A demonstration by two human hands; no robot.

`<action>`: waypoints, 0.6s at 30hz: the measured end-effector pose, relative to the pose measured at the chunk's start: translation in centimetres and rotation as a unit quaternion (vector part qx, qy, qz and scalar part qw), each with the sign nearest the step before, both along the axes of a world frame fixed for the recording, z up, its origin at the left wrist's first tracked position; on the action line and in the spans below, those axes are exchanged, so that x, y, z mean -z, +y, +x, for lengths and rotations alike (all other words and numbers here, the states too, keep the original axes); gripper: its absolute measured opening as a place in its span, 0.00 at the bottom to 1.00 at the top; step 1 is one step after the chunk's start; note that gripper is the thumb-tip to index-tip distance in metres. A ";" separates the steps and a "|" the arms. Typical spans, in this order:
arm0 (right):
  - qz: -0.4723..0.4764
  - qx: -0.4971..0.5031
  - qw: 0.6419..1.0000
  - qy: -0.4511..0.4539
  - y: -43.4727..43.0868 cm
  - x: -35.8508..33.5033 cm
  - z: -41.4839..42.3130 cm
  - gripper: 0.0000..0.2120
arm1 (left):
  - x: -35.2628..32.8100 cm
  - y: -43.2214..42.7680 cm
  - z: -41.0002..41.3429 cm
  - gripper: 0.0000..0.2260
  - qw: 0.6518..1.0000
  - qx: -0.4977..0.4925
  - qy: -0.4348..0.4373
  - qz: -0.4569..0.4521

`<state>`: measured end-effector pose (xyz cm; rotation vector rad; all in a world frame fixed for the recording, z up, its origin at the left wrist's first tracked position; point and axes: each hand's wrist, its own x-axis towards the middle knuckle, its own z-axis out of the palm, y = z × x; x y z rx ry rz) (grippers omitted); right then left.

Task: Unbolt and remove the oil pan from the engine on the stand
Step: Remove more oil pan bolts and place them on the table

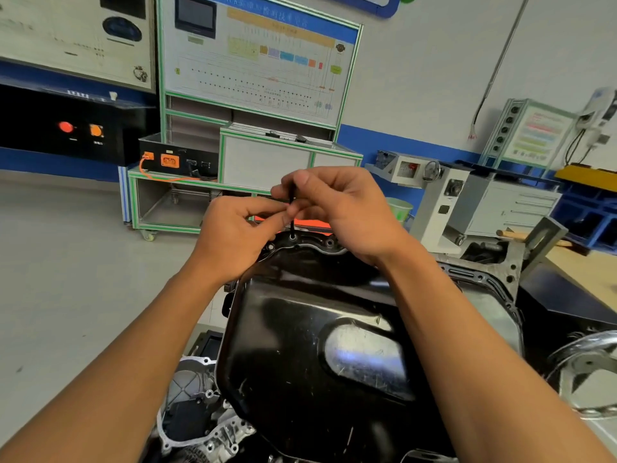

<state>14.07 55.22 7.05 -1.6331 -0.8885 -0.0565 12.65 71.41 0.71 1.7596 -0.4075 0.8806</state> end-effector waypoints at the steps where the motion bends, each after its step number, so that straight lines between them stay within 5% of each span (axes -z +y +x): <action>1: 0.005 0.005 1.000 0.005 0.2 0.0 0.1 0.12 | 0.0 0.0 0.1 0.09 1.000 0.008 0.005 -0.004; 7: -0.002 0.049 0.996 0.080 2.7 0.0 0.6 0.22 | -0.3 0.2 0.0 0.06 0.999 0.027 0.013 0.045; 11: -0.064 0.032 0.996 0.062 2.8 0.5 0.6 0.08 | -0.5 0.4 -0.2 0.17 0.997 0.015 -0.004 0.079; 18: -0.074 0.033 0.997 0.001 1.2 0.1 -0.3 0.08 | -0.2 0.4 -0.2 0.10 0.997 0.022 -0.022 0.065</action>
